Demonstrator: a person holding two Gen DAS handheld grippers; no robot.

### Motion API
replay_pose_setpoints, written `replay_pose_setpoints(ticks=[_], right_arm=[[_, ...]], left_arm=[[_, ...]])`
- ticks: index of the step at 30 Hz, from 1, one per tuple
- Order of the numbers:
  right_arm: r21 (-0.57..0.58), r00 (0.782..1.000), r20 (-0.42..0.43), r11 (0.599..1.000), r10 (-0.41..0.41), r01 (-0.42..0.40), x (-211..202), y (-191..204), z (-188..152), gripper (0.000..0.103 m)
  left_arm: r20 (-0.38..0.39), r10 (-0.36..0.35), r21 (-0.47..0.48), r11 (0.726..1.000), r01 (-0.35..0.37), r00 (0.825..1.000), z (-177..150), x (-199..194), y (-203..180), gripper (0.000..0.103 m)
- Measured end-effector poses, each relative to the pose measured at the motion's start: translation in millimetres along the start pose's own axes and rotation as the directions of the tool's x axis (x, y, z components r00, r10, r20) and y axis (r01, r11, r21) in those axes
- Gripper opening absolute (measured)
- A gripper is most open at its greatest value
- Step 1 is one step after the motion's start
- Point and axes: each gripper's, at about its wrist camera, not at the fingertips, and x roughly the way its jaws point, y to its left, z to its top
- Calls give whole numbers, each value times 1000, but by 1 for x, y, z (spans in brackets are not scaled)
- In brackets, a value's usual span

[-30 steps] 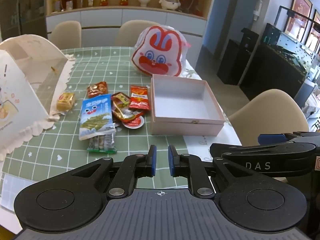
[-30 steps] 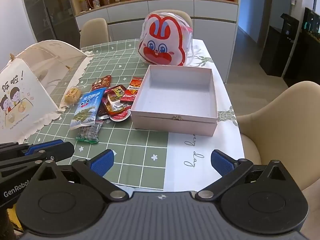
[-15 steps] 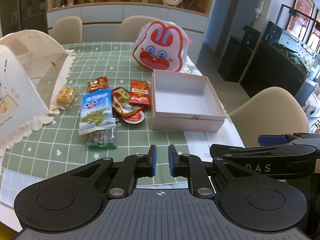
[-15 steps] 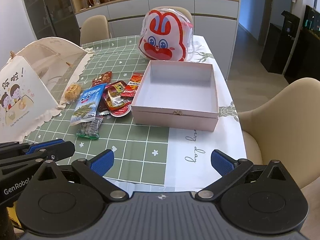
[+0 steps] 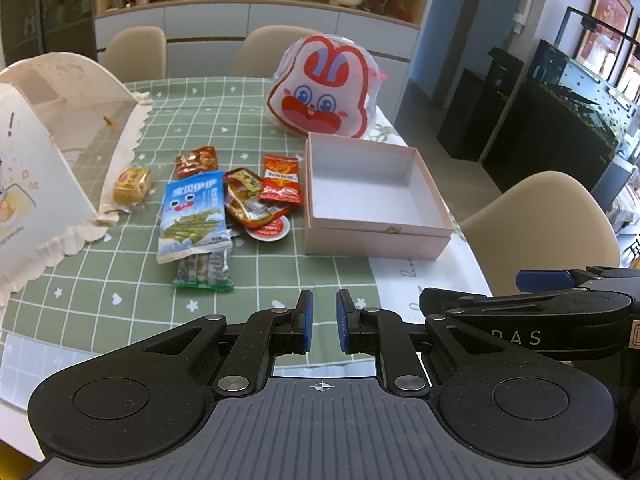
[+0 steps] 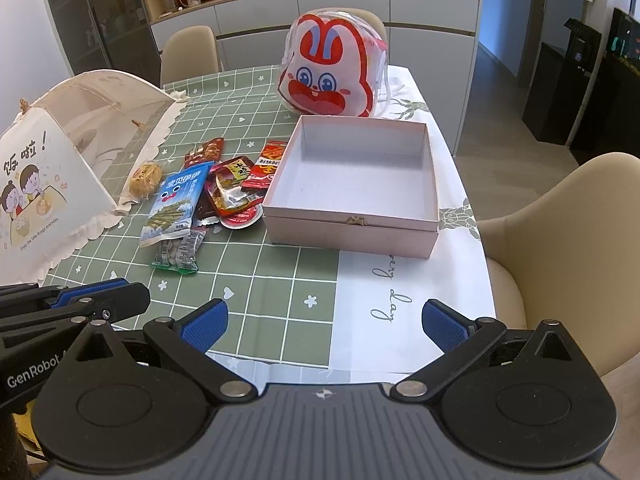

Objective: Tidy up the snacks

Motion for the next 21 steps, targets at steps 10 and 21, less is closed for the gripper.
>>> replay_pose_setpoints(ticks=[10, 21], right_arm=[[1, 1000, -2, 1000, 1, -1, 0, 0, 0, 103], [4, 1000, 2, 1000, -1, 1, 0, -2, -1, 103]], left_arm=[[0, -1, -3, 1000, 1, 1000, 0, 0, 0, 16], [-4, -4, -9, 1000, 4, 1000, 0, 1, -2, 16]])
